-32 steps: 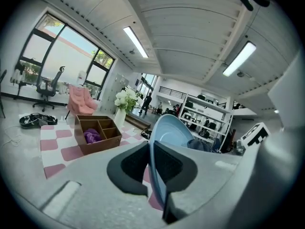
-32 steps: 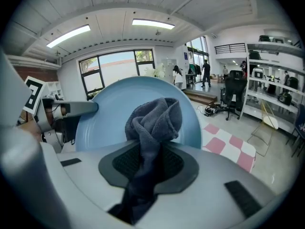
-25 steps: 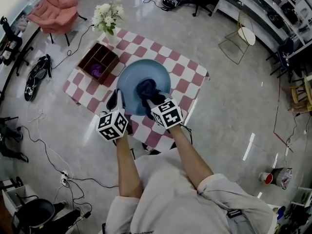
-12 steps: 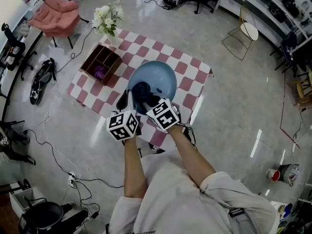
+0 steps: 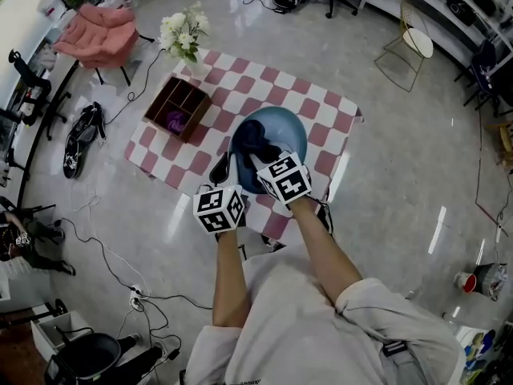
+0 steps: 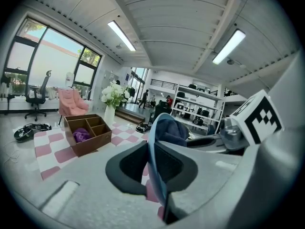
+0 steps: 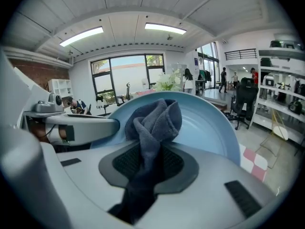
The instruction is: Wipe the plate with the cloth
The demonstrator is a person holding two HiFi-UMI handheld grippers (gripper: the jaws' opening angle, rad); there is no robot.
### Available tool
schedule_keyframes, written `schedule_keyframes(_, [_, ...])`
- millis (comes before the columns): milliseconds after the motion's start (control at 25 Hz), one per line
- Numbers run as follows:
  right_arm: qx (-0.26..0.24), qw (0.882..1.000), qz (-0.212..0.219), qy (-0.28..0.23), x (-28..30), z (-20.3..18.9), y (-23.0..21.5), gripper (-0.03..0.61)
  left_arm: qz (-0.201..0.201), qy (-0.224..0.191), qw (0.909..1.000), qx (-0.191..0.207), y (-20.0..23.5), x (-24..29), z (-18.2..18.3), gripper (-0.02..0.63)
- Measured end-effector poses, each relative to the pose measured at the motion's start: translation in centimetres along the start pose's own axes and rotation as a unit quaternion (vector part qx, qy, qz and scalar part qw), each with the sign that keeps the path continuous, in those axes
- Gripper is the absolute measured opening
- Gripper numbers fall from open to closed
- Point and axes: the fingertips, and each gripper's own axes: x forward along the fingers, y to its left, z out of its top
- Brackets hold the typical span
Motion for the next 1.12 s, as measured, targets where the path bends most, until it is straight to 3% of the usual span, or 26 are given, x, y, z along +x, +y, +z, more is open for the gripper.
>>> schedule_keyframes(400, [0.022, 0.998, -0.050, -0.014, -1.1, 0.4, -4.4, 0.098, -0.027, 0.004, 0.9996, 0.002, -0.7, 0.4, -0.2, 0.035])
schedule_keyframes(720, [0.048, 0.996, -0.078, 0.004, -1.8, -2.3, -6.9, 0.098, -0.023, 0.003, 0.9996, -0.019, 0.7, 0.2, -0.5, 0.035])
schedule_keyframes(1120, [0.031, 0.998, -0.050, 0.034, -1.5, -4.2, -5.2, 0.098, 0.013, -0.024, 0.9983, -0.051, 2.8, -0.8, -0.3, 0.035])
